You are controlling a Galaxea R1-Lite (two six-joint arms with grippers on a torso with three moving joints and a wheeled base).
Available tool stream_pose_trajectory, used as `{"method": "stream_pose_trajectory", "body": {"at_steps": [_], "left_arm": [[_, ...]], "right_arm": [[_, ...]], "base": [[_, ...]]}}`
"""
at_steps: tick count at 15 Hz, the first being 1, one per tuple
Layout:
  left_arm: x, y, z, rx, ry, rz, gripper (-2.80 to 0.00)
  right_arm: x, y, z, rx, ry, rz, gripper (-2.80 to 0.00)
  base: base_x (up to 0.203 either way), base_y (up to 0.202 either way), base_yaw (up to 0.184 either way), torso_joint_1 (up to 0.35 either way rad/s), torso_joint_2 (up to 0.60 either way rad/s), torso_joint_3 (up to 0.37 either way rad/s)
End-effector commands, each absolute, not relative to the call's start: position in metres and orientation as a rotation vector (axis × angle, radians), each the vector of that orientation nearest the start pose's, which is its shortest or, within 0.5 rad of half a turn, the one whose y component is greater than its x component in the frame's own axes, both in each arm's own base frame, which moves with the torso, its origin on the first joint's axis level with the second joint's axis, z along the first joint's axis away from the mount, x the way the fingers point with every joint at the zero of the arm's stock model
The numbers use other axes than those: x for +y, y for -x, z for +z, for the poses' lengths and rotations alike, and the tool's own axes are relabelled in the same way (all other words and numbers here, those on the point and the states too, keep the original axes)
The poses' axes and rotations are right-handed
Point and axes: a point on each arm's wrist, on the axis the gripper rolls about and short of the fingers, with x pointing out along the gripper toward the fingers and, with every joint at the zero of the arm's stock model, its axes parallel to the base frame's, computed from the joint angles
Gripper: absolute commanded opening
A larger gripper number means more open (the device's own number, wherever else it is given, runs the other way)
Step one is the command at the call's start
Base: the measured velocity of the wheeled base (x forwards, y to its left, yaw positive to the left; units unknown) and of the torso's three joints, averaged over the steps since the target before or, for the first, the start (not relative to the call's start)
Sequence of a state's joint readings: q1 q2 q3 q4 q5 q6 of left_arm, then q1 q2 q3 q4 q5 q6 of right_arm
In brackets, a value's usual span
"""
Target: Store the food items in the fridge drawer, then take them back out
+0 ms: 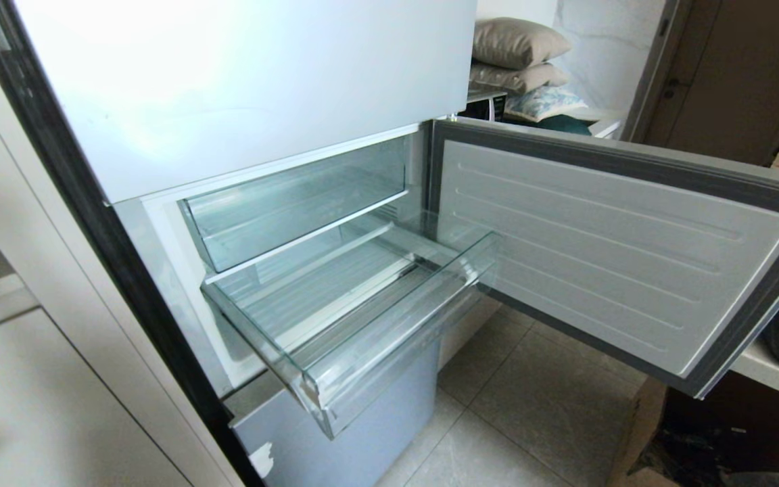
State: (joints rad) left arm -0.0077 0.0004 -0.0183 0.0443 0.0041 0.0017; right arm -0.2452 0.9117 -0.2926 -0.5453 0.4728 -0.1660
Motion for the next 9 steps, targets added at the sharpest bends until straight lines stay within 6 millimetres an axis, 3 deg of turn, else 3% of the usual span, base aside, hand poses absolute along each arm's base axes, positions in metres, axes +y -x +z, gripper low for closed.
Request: {"method": "stream_pose_trajectory", "body": {"at_steps": [1,9], "left_arm": [[0.0,0.024,0.076,0.026,-0.002,-0.003,-2.8],[0.0,0.024,0.076,0.026,-0.002,-0.003,-2.8]], "right_arm": [[-0.008,-0.091,0.183,0.038,0.146,0.272,-2.8],[-0.007,-0.09,0.172,0.052,0.137,0.292,-2.8]], "base": [[0.0,0.0,0.0,0.0,0.0,0.0],[0.0,0.0,0.0,0.0,0.0,0.0]]}}
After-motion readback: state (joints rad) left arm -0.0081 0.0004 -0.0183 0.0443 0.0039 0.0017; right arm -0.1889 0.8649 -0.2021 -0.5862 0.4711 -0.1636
